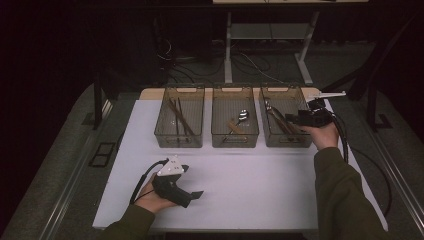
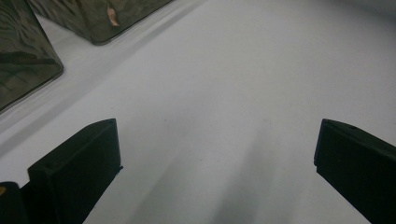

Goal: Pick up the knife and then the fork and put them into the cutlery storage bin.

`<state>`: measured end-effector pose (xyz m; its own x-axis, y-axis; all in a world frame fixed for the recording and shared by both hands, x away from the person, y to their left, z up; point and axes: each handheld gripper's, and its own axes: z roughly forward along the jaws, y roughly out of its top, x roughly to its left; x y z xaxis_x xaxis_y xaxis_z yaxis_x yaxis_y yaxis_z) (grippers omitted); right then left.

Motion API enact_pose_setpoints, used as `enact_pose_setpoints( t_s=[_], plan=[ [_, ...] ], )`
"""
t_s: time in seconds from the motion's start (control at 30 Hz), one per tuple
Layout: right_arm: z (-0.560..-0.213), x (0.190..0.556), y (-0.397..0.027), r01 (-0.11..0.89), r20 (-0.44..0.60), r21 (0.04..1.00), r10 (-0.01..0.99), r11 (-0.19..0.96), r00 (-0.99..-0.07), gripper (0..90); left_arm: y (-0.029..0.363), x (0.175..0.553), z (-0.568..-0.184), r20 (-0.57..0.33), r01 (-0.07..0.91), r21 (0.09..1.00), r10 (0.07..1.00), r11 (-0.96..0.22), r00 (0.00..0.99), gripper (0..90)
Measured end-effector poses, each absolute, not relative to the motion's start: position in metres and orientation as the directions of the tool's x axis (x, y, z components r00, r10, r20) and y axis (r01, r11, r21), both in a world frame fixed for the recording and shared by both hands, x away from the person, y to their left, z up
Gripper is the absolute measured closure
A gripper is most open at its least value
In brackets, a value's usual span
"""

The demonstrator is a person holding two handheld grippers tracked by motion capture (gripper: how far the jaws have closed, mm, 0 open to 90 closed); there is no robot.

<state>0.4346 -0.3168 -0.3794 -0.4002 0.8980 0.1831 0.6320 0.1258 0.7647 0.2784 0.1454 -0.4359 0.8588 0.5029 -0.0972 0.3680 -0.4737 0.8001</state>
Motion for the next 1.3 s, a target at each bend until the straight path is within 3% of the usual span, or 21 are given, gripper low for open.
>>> enact_pose_setpoints(
  t_s=[0.5,1.3],
  plan=[
    [-0.366,0.381,-0.311,0.512,0.147,0.841,0.838,0.174,-0.526,18.1,0.148,0.279,-0.435,-0.090,0.368,0.799,0.509,-0.476,0.856,0.0],
    [-0.397,0.301,-0.282,0.446,0.162,0.866,0.717,0.226,-0.678,13.4,0.151,0.277,-0.433,-0.094,0.364,0.804,0.504,-0.471,0.858,0.0]
  ],
)
